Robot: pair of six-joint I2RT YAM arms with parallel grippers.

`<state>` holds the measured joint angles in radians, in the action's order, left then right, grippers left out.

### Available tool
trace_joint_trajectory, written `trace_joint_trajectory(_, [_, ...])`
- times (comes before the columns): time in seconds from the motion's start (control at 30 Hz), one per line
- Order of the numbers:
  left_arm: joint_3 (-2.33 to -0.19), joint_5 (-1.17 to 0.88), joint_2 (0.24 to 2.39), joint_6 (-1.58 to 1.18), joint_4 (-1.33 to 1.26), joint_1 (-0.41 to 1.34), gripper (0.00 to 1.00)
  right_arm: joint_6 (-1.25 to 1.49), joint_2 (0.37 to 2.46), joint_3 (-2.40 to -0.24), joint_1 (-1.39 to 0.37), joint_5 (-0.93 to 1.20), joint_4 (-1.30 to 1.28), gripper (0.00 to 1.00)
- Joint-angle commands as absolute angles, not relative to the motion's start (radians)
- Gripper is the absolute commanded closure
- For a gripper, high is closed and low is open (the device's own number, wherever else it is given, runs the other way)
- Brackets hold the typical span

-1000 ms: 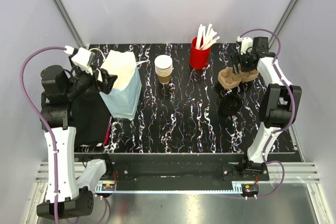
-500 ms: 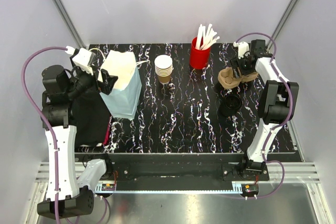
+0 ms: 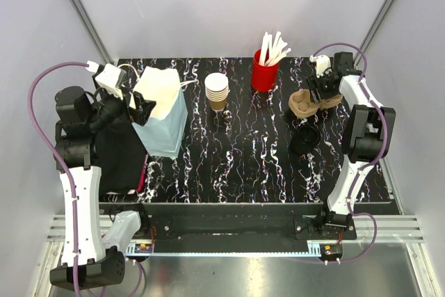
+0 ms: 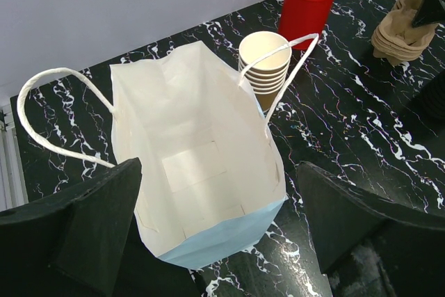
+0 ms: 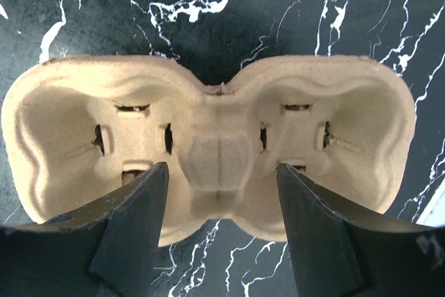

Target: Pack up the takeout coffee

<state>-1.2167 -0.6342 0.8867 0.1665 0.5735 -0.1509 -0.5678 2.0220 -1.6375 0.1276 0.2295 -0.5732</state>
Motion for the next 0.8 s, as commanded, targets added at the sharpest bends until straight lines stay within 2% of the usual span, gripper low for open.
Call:
trace_joint_trajectory(0.0, [-1.215,-0.669,0.891,0.161,0.526,-0.16,0.01,-0.584,2.037,-1.706,0.133,0.278,-0.561,0.3])
trace_joint_trajectory(0.17, [-1.213,-0.672,0.891,0.16,0.526,-0.167,0.01,-0.58,2.057,-1.726,0.133,0.293,-0.56,0.33])
trace_joint_trajectory(0.27, [-1.215,-0.675,0.894,0.158,0.525,-0.167,0.01,-0.58,2.071,-1.73,0.133,0.295,-0.56,0.39])
trace_joint_trajectory(0.7, [-1.212,-0.686,0.897,0.155,0.523,-0.175,0.01,-0.581,2.069,-1.72,0.133,0.313,-0.561,0.41])
trace_joint_trajectory(0.73, [-1.21,-0.686,0.896,0.155,0.522,-0.175,0.01,-0.581,2.071,-1.72,0.133,0.313,-0.561,0.43])
trace_joint_trajectory(0.77, [-1.212,-0.687,0.896,0.155,0.523,-0.175,0.01,-0.581,2.071,-1.72,0.133,0.313,-0.561,0.49])
